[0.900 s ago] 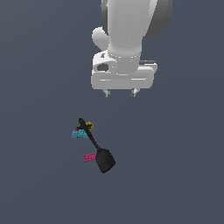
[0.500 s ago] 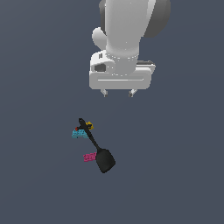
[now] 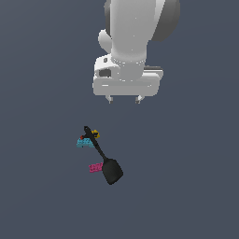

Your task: Pick up a designated object from a clutter of objects.

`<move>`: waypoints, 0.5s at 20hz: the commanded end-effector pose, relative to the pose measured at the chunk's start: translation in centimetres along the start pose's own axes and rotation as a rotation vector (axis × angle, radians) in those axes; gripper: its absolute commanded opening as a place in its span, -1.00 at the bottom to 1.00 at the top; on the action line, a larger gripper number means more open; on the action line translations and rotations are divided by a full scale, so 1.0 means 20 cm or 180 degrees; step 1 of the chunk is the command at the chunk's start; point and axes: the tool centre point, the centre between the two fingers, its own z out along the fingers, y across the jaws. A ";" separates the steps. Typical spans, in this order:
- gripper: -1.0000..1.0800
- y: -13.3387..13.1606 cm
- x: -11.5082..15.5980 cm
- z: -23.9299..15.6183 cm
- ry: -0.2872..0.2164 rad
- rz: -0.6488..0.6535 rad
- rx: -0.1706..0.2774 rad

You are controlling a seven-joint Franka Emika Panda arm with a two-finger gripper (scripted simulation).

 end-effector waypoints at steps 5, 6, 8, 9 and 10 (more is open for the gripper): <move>0.92 0.05 0.02 0.10 -0.0001 0.0289 0.0048; 0.92 0.06 0.02 0.13 -0.0001 0.0358 0.0059; 0.92 0.09 0.03 0.18 -0.0001 0.0516 0.0082; 0.92 0.10 0.04 0.22 -0.0001 0.0605 0.0094; 0.92 0.12 0.04 0.25 -0.0001 0.0700 0.0106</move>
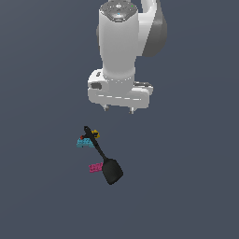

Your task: Pick up a designated object from a clutter of objects.

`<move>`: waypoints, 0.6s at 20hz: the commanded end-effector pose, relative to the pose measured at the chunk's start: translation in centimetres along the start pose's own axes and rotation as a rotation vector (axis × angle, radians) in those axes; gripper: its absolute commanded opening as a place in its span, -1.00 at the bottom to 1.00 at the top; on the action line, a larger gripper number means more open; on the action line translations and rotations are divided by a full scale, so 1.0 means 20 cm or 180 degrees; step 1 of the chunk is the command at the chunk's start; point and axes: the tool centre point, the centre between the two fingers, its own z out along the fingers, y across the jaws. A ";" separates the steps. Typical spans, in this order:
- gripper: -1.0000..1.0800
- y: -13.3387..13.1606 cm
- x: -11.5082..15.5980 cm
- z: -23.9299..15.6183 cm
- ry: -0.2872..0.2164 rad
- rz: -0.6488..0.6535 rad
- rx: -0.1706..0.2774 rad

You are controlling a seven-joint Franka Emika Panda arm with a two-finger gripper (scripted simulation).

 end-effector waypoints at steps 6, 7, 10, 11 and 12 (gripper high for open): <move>0.92 0.16 0.04 0.28 -0.0001 0.0850 0.0090; 0.92 0.18 0.04 0.33 -0.0001 0.0981 0.0100; 0.92 0.26 0.04 0.45 0.0001 0.1378 0.0121; 0.92 0.29 0.04 0.49 0.0003 0.1511 0.0126; 0.92 0.32 0.03 0.54 0.0005 0.1645 0.0129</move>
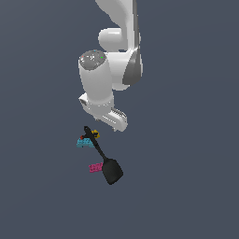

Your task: Pick up a designated object from a clutter of objects.

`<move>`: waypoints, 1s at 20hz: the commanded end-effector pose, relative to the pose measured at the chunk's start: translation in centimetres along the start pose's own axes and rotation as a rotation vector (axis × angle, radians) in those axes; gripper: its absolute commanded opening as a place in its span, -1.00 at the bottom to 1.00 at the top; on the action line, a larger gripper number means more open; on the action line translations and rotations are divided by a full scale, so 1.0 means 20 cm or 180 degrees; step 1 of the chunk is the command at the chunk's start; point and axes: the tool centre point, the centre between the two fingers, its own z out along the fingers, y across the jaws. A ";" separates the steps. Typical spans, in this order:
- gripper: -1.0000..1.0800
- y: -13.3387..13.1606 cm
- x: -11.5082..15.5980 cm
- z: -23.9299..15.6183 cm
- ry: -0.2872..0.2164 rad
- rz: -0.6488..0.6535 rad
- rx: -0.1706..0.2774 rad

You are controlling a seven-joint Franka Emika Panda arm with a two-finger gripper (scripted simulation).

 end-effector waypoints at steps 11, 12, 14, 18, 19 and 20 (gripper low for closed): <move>0.92 0.35 0.07 0.41 0.0076 0.1443 -0.0001; 0.92 0.37 0.07 0.43 0.0083 0.1516 -0.0004; 0.92 0.40 0.07 0.46 0.0095 0.1641 -0.0009; 0.92 0.45 0.07 0.50 0.0112 0.1808 -0.0018; 0.92 0.45 0.07 0.51 0.0115 0.1833 -0.0019; 0.92 0.46 0.07 0.51 0.0117 0.1850 -0.0020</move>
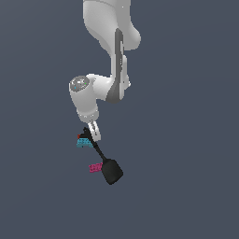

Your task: Pick up a designated object from a clutter of objects.

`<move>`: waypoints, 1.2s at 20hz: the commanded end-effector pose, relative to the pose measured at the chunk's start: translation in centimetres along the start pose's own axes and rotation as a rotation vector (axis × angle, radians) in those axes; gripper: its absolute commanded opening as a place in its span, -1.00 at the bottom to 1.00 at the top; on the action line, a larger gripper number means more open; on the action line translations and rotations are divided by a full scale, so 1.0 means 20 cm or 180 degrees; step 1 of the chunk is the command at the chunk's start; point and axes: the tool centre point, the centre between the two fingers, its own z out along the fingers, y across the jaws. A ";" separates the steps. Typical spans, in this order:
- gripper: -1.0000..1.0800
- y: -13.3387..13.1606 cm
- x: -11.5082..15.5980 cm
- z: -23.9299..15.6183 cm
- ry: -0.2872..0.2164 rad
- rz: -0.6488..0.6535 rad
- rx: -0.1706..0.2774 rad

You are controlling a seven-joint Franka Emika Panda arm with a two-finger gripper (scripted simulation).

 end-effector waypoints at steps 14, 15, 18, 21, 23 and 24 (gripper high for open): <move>0.92 0.02 0.01 0.18 0.0007 0.0055 -0.0003; 0.92 0.02 0.01 0.20 0.0007 0.0057 -0.0004; 0.92 0.02 0.01 0.24 0.0006 0.0061 -0.0004; 0.92 0.02 0.01 0.27 0.0006 0.0063 -0.0003; -1.00 0.02 0.01 0.27 0.0006 0.0063 -0.0003; -1.00 0.02 0.01 0.27 0.0006 0.0063 -0.0003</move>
